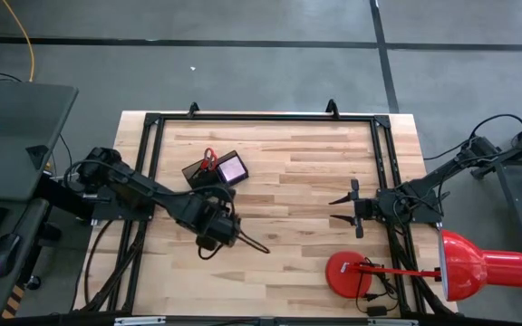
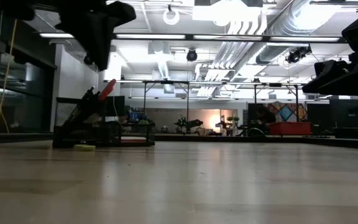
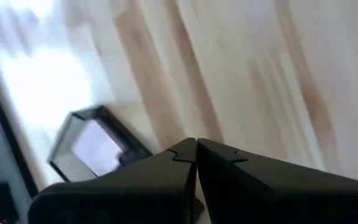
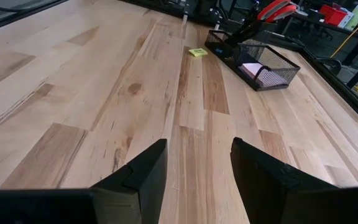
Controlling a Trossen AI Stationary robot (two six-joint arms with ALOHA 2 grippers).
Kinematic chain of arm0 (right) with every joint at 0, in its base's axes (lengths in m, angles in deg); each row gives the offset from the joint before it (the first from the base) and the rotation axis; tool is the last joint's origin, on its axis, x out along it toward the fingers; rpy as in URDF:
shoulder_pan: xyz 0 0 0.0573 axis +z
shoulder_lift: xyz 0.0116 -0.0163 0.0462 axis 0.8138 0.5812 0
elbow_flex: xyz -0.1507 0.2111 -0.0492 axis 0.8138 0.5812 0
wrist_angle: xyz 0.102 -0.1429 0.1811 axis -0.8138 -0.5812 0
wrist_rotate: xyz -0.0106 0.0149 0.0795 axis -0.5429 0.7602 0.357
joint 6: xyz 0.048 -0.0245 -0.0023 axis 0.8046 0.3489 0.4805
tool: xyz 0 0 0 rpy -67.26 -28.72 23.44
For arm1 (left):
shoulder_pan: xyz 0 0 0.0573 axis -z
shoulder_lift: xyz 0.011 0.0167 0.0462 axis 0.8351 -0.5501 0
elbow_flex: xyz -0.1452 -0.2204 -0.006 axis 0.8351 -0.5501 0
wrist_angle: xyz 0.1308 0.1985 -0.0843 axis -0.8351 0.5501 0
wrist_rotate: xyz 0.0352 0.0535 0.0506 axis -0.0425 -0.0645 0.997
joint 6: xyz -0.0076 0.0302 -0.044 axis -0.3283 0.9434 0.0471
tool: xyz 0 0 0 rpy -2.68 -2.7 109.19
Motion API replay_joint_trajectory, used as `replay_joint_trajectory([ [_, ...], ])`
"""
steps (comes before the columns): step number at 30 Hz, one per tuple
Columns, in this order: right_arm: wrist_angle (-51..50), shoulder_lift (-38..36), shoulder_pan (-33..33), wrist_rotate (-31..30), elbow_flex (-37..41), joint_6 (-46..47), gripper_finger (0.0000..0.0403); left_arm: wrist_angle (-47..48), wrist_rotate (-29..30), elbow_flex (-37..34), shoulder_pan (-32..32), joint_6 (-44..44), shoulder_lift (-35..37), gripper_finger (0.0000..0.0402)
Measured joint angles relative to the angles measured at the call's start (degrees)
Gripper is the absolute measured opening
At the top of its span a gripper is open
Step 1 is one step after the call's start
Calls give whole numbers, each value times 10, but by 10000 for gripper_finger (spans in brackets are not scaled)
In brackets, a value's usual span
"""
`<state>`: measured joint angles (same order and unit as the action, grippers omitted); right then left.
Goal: Pick and place office supplies into organizer
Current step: Put the eraser into the desk organizer
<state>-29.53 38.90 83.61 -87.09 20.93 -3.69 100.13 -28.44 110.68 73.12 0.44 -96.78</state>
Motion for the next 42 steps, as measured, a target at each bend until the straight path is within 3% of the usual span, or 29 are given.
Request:
replay_joint_trajectory([
  [6,0,0,0,0,0,0,169,20,-5,-1,-20,-56,0,2],
  [10,0,0,0,0,0,0,169,-8,-25,-60,-30,-69,1,6],
  [13,0,0,0,0,0,0,169,-95,-28,-133,-30,-33,27,14],
  [16,-1,0,0,0,0,0,169,-242,-42,-221,-7,11,50,16],
  [19,-1,0,0,0,0,0,169,-321,-80,-262,20,44,53,17],
  [25,-6,0,0,0,0,0,169,-251,-120,-250,21,105,54,17],
  [29,-8,0,0,1,0,0,169,-207,-55,-219,6,139,54,17],
  [31,-8,0,0,1,0,0,169,-209,-54,-215,-14,133,67,17],
  [34,-12,0,0,2,0,0,169,-241,-111,-223,-36,118,91,17],
  [38,-16,0,0,2,0,0,169,-236,-203,-232,-41,180,125,17],
  [42,-23,0,0,7,0,0,169,-262,-189,-227,-44,201,146,17],
])
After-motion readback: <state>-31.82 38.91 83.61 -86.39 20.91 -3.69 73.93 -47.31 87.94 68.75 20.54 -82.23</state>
